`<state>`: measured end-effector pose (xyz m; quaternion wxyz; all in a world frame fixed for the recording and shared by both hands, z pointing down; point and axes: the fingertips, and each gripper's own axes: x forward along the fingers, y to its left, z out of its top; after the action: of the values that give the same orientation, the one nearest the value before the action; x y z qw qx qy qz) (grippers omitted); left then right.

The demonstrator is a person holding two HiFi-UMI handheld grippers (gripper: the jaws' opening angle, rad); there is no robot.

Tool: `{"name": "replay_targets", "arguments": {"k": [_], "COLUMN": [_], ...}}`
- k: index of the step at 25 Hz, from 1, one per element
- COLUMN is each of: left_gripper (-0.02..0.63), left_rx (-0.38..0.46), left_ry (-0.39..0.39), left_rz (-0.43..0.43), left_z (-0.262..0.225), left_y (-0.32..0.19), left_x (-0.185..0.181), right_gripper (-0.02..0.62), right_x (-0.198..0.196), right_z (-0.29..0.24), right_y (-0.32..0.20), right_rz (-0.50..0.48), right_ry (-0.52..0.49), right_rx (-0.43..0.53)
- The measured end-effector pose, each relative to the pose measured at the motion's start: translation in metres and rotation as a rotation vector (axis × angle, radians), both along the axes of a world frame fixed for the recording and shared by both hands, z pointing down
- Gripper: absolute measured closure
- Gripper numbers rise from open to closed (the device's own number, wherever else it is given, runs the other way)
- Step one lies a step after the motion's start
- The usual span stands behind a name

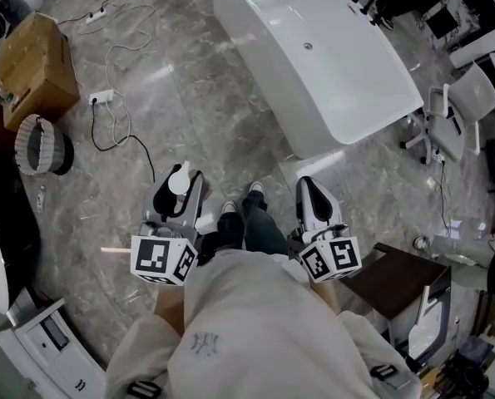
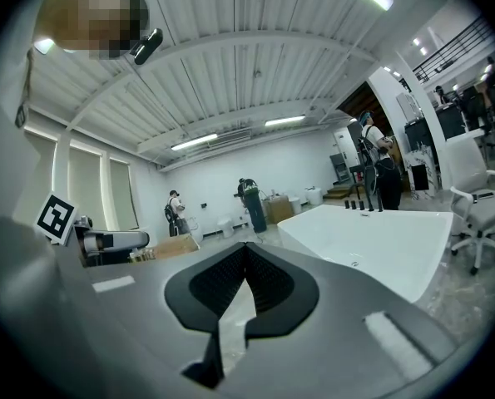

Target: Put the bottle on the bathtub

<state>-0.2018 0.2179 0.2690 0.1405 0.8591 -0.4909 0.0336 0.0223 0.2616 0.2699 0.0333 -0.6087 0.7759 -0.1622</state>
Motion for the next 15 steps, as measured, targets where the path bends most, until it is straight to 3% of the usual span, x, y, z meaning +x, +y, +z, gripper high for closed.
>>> {"name": "replay_targets", "arguments": {"k": [15], "left_gripper": [0.391], "left_rx": [0.006], "left_ry": [0.028], "left_rz": [-0.078], "left_z": [-0.003], "left_y": [-0.070], "left_x": [0.035], "right_gripper": [0.597], "right_x": [0.036], "right_z": [-0.004], "right_y": [-0.092], "right_rz": [-0.106], "right_ry": [0.008], "right_rx": [0.021]}}
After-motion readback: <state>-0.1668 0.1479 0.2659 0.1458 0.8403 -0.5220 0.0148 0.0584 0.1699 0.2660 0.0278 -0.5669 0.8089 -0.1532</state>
